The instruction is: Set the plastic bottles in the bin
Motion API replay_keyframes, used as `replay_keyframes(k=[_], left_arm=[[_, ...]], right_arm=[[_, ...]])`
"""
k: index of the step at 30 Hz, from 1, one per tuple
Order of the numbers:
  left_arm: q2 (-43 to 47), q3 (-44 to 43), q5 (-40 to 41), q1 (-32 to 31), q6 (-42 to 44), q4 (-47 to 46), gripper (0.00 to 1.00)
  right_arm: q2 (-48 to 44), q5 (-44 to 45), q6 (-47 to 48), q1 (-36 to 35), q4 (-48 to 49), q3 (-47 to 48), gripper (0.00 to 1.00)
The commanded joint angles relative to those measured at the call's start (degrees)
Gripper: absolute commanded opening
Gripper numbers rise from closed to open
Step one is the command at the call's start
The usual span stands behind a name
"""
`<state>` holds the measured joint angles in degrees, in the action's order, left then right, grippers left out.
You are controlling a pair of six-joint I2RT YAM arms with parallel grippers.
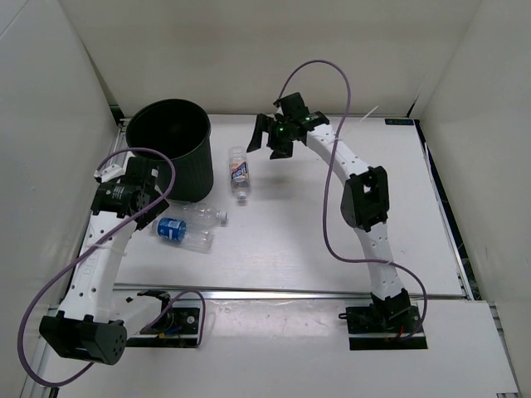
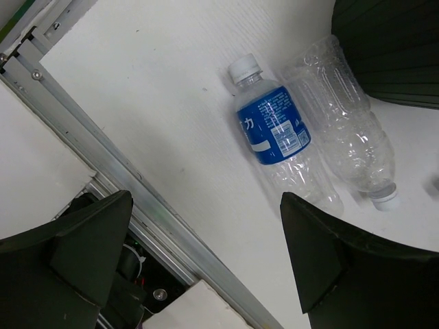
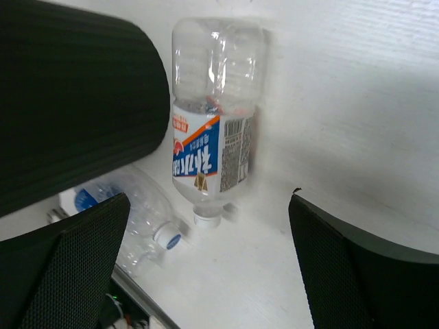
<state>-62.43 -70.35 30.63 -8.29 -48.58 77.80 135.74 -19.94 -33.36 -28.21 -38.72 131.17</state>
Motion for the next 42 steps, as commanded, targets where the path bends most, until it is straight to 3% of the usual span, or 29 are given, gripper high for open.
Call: replay_keyframes(k=[1, 10, 32, 34, 35, 37, 39, 42], left_arm=[[2.1, -2.4, -0.6, 0.3, -0.6, 3.7, 1.0], [5.8, -2.4, -4.4, 0.3, 2.4, 3.7, 1.0], [8.6, -2.4, -11.4, 0.3, 8.8, 3.7, 1.0], [8.6, -2.4, -11.9, 0.3, 9.3, 3.7, 1.0], [8.6, -2.4, -11.9, 0.3, 9.8, 3.7, 1.0], [8.6, -2.4, -11.4, 0.3, 9.8, 3.7, 1.0], [8.6, -2.4, -10.0, 0.3, 9.1, 3.7, 1.0], [7.3, -3.0, -8.4, 0.3, 7.9, 3.7, 1.0]], right_arm=[[-1.5, 4.9, 5.9, -3.7, -0.7, 0.9, 1.0], [6.2, 7.6, 2.3, -8.0, 1.1, 3.7, 1.0], [15.2, 8.2, 0.1, -8.0, 11.9, 6.3, 1.0], [15.2, 7.6, 0.1, -8.0, 11.9, 6.3, 0.92], [15.2, 7.6, 0.1, -7.4, 11.9, 6.3, 0.79], [13.9, 7.6, 0.1, -6.6, 11.9, 4.9, 0.69], [10.9, 7.6, 0.1, -4.9, 10.2, 1.5, 0.46], [8.1, 7.6, 0.1, -3.4, 6.6, -0.7, 0.33]])
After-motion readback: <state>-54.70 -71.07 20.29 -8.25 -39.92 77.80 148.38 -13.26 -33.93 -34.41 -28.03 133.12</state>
